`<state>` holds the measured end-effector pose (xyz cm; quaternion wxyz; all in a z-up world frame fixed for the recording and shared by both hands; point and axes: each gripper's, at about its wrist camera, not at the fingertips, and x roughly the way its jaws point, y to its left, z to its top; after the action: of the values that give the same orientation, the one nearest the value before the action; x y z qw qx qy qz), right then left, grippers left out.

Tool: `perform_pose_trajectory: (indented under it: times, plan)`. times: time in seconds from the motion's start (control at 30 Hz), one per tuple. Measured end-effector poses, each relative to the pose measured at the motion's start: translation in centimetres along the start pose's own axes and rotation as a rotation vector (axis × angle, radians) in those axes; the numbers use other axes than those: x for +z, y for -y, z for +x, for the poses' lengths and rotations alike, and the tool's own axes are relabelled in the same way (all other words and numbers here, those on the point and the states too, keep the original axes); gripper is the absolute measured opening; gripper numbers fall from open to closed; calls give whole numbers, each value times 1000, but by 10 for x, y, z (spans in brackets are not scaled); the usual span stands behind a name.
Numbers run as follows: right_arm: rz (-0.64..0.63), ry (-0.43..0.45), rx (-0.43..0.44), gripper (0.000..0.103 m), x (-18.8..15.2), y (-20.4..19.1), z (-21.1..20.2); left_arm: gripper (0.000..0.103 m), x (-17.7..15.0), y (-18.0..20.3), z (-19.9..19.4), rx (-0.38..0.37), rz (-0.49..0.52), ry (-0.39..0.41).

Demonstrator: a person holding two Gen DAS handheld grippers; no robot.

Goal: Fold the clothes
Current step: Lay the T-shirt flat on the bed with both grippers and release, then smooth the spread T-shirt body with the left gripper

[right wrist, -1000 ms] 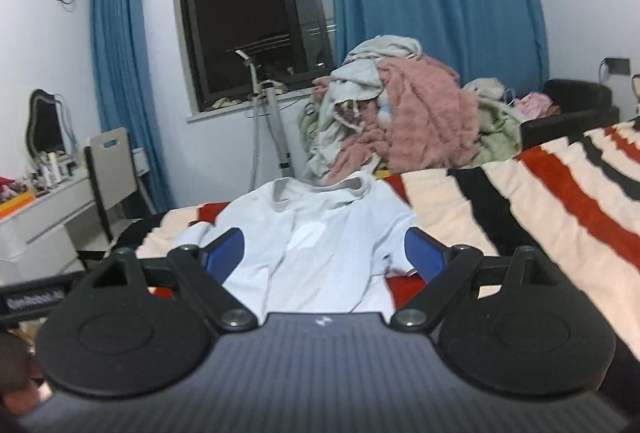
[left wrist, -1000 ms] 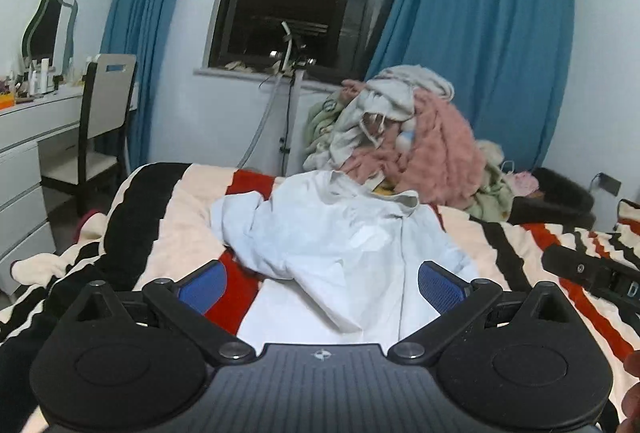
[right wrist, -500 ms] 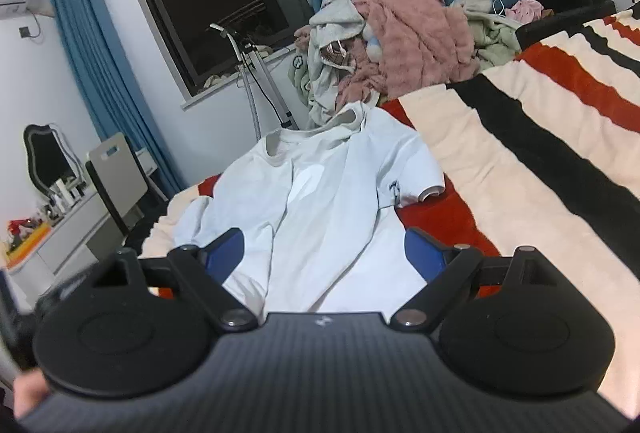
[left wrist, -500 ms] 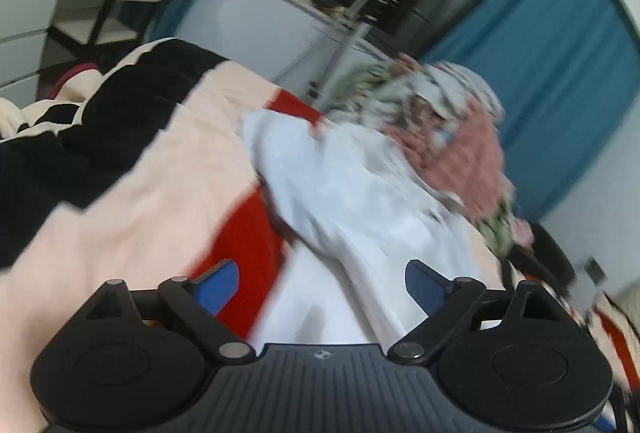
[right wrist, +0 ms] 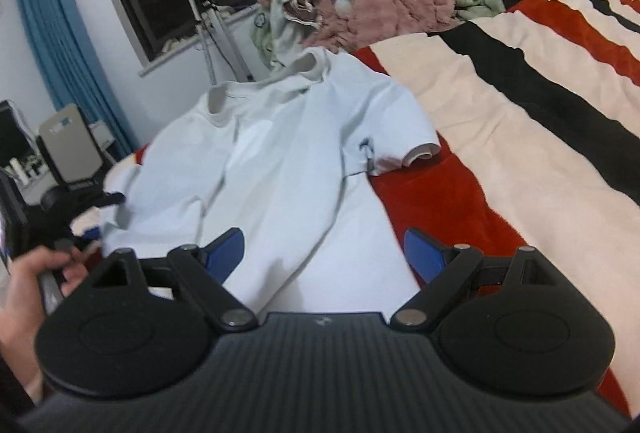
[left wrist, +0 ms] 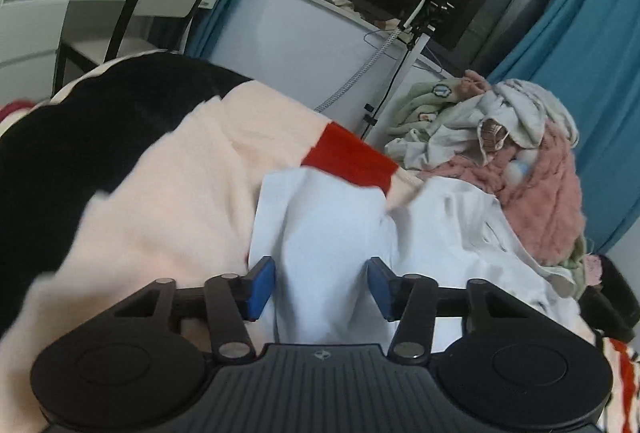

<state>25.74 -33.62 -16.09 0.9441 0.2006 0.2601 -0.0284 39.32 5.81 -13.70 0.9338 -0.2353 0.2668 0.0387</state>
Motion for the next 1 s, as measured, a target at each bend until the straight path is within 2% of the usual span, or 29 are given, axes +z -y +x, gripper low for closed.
perform_pose_trajectory:
  times: [0.03, 0.07, 0.1, 0.13, 0.43, 0.5, 0.53, 0.57, 0.6, 0.67, 0.77, 0.83, 1.0]
  plan:
    - [-4, -4, -7, 88, 0, -1, 2, 25, 4, 2, 6, 14, 9, -15]
    - [-8, -9, -13, 88, -1, -2, 3, 5, 10, 2, 11, 24, 17, -37]
    - [-12, -13, -20, 88, -1, -3, 5, 3, 19, 2, 15, 30, 27, -61]
    - [-16, -17, -26, 88, -1, -4, 6, 3, 29, 2, 19, 43, 41, -74]
    - [-151, 26, -32, 88, -13, -31, -4, 4, 124, 18, 47, 360, 275, 47]
    - [-165, 38, -44, 88, -11, -31, -2, 13, 141, 21, 52, 418, 321, 69]
    - [-171, 44, -49, 88, -10, -32, -2, 15, 136, 21, 48, 407, 326, 59]
    - [-171, 48, -51, 88, -9, -31, -1, 24, 130, 21, 45, 395, 331, 50]
    - [-171, 51, -52, 88, -8, -30, 0, 38, 124, 21, 41, 384, 335, 40]
    - [-167, 51, -53, 88, -8, -29, 2, 51, 113, 22, 34, 361, 345, 22]
    - [-165, 59, -52, 88, -7, -27, 2, 56, 95, 22, 19, 324, 355, -9]
    - [-164, 64, -50, 88, -6, -27, 2, 63, 77, 18, -18, 284, 329, -47]
    - [-178, 87, -57, 88, -6, -29, -8, 65, 18, -24, -132, 178, 224, -192]
